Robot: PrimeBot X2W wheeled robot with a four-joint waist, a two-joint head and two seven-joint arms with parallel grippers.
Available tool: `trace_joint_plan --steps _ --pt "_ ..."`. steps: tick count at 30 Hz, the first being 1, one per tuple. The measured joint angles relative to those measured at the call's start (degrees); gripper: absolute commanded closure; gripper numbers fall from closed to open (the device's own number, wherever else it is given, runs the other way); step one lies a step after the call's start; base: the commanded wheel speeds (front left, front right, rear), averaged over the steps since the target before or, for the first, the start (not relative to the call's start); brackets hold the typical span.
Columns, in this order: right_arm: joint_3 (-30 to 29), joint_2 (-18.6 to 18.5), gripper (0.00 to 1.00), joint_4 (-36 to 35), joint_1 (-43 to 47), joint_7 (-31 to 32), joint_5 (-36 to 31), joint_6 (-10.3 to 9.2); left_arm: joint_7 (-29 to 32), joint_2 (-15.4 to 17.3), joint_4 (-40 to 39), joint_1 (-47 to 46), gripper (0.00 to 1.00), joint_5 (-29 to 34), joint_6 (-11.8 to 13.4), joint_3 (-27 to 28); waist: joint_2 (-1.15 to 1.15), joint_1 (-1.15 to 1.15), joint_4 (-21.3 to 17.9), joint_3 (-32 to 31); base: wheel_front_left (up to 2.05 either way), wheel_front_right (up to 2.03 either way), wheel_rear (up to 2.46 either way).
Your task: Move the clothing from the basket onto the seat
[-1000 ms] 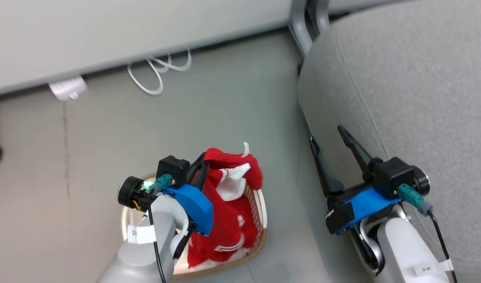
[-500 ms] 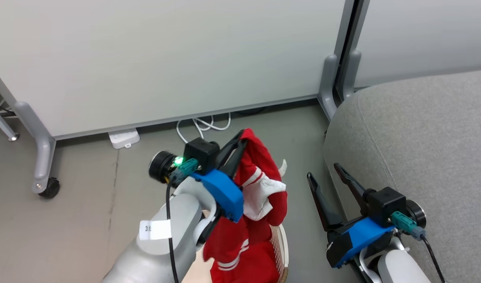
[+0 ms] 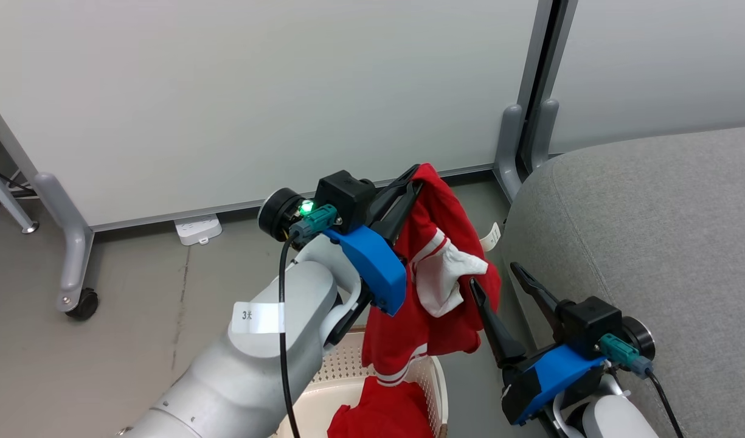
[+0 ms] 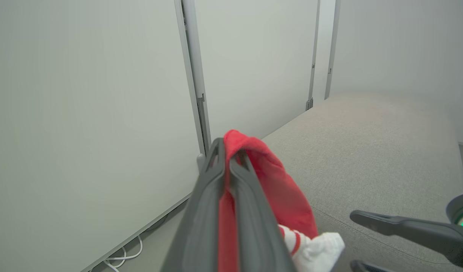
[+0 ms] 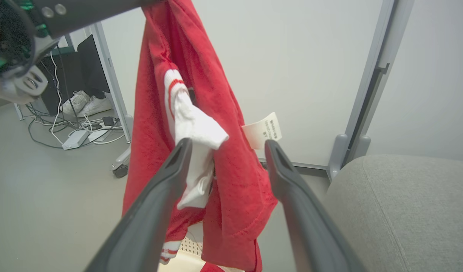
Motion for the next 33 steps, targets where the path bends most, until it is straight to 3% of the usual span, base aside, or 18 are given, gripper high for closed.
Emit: trace_joint_plan --steps 8,15,33 --pt "0.22 0.00 0.00 -0.35 0.43 0.51 0.22 0.00 -0.13 -0.03 0.51 -0.08 1.00 -3.54 0.56 -3.80 0.00 0.01 -0.12 0.14 0.00 0.00 0.00" --pt "4.54 -0.01 0.00 2.03 -1.88 1.00 1.79 0.00 -0.35 -0.02 0.46 -1.07 1.00 -5.66 1.07 -6.43 0.00 0.01 0.33 0.28 0.00 0.00 0.00" --pt "14.67 -0.01 0.00 20.53 -17.05 -2.04 7.69 0.00 -0.77 -0.01 -0.04 -3.18 1.00 -9.37 1.85 -11.46 0.00 0.01 1.52 0.56 0.00 0.00 0.00"
